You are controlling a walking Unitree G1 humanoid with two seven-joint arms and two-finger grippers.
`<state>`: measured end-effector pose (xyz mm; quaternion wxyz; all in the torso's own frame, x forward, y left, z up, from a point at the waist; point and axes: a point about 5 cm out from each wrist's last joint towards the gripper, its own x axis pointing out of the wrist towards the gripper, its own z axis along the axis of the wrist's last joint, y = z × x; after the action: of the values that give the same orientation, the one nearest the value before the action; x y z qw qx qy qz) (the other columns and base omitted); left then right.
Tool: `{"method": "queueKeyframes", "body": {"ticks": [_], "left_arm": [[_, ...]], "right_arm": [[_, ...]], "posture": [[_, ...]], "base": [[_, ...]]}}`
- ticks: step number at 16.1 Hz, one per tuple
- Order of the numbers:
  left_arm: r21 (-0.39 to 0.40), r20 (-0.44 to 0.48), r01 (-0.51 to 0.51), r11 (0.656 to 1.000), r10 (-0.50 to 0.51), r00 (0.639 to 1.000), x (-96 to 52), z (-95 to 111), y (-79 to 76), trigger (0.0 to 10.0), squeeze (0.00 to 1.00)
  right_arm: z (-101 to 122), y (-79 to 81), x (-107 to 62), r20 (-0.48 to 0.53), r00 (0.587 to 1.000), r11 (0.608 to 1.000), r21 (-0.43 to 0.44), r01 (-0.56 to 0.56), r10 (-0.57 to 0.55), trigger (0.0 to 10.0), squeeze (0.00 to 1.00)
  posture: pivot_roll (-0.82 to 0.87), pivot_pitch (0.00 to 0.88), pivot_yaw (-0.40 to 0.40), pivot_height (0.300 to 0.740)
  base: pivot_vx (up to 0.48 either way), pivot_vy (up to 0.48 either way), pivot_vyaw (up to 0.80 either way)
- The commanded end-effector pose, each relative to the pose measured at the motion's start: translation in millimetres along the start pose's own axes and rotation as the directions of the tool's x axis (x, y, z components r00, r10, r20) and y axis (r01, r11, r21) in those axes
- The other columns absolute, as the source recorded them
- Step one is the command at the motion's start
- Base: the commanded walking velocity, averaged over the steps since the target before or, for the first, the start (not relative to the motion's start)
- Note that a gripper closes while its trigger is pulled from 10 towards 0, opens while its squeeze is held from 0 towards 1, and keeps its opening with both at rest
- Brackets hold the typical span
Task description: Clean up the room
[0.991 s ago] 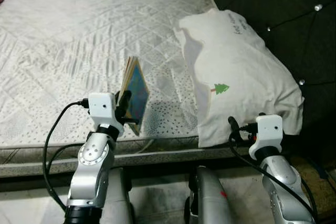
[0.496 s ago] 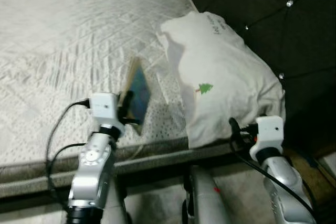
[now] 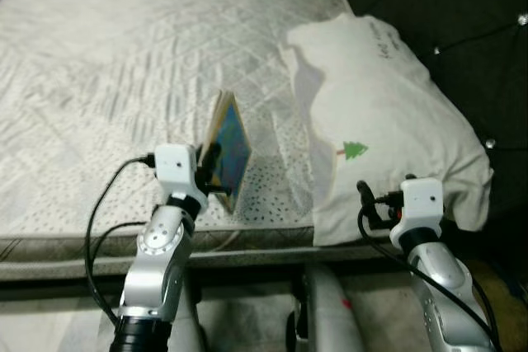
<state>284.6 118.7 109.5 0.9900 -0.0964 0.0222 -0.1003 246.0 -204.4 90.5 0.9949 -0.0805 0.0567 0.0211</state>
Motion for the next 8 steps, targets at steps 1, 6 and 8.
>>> {"method": "queueKeyframes", "body": {"ticks": [1, 6, 8], "left_arm": [[-0.047, 0.002, 0.000, 0.999, 0.000, 1.000, 5.6, 1, -2.5, 10.0, 0.00], [-0.255, 0.030, -0.084, 0.963, 0.095, 0.995, 38.0, 4, -3.5, 10.0, 0.00], [-0.331, 0.072, -0.057, 0.942, 0.085, 0.994, 48.6, 8, -3.5, 10.0, 0.00]], "right_arm": [[-4, -1.8, -3.4, -0.019, 1.000, 1.000, -0.003, 0.001, -0.001, 10.0, 0.00], [-3, -10.5, -22.2, -0.032, 0.999, 1.000, -0.026, 0.005, -0.006, 10.0, 0.00], [-5, -18.9, -32.7, -0.051, 0.999, 0.999, -0.046, 0.011, -0.013, 10.0, 0.00]], "posture": [[-0.07, 0.125, -0.044, 0.549], [-0.14, 0.146, -0.067, 0.545], [-0.17, 0.161, -0.081, 0.545]], "base": [[0.000, 0.000, 0.00], [0.000, 0.000, 0.00], [0.000, 0.000, 0.00]]}}
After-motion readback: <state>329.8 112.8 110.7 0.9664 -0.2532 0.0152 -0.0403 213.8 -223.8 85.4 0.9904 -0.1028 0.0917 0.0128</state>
